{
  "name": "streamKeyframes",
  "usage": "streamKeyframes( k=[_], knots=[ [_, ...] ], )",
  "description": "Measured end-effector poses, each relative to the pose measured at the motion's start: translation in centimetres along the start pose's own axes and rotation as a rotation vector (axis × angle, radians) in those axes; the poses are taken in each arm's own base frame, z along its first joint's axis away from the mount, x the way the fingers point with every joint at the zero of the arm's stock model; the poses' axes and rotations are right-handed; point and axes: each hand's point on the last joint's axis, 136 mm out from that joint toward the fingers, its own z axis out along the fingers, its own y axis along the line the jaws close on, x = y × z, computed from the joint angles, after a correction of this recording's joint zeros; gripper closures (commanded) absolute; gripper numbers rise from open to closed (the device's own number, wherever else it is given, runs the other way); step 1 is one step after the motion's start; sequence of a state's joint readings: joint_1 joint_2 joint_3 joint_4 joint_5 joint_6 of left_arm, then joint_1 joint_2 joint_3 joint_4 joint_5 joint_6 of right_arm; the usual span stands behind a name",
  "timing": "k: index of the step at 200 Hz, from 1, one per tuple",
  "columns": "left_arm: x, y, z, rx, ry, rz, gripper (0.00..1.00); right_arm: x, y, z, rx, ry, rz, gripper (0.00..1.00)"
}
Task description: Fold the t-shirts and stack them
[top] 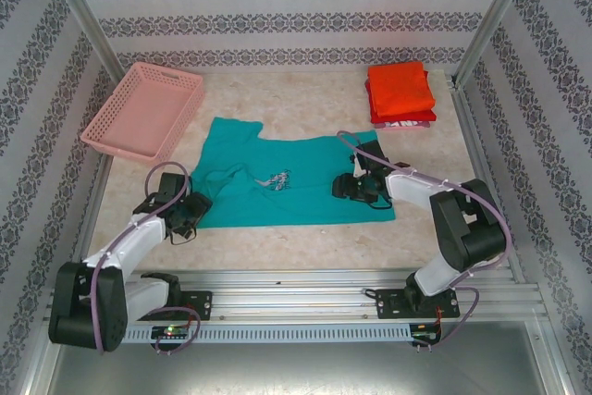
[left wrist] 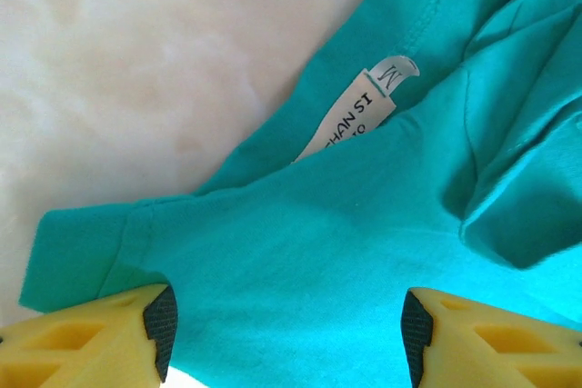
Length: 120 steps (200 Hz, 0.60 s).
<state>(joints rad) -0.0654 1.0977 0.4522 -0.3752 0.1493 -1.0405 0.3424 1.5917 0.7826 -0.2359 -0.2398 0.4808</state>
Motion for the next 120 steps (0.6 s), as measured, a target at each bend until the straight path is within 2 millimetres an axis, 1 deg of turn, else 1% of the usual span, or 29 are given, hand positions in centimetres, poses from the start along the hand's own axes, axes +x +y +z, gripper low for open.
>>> streamKeyframes(
  k=[27,44,53,68,82,93,103,120],
  knots=[
    [0.1,0.3,-1.2,-0.019,-0.007,0.004,0.31,0.8,-0.2,-0.7,0.002,0.013,0.016,0.42],
    [-0.8,-0.7,-2.2,-0.025,-0.032,0.011,0.3,0.8,0.0,-1.5,0.0,0.002,0.016,0.42],
    [-1.5,-1.9,-2.9,-0.016,-0.05,0.015,0.3,0.4,0.3,-2.0,-0.008,-0.015,0.011,0.42],
    [-3.3,-4.6,-3.7,0.003,-0.086,0.021,0.29,-0.2,0.8,-2.6,-0.017,-0.038,0.005,0.42],
    [-4.8,-7.0,-3.8,0.007,-0.103,0.026,0.29,-1.2,1.4,-3.0,-0.027,-0.058,-0.001,0.42],
    [-5.8,-8.8,-3.2,0.0,-0.106,0.035,0.3,-1.9,1.8,-3.3,-0.036,-0.076,-0.006,0.42],
    [-6.6,-10.3,-2.5,-0.011,-0.105,0.044,0.36,-2.5,2.2,-3.6,-0.044,-0.089,-0.01,0.42],
    [-7.8,-12.4,-0.4,-0.045,-0.095,0.06,0.42,-3.0,2.5,-3.8,-0.05,-0.1,-0.013,0.42]
  ],
)
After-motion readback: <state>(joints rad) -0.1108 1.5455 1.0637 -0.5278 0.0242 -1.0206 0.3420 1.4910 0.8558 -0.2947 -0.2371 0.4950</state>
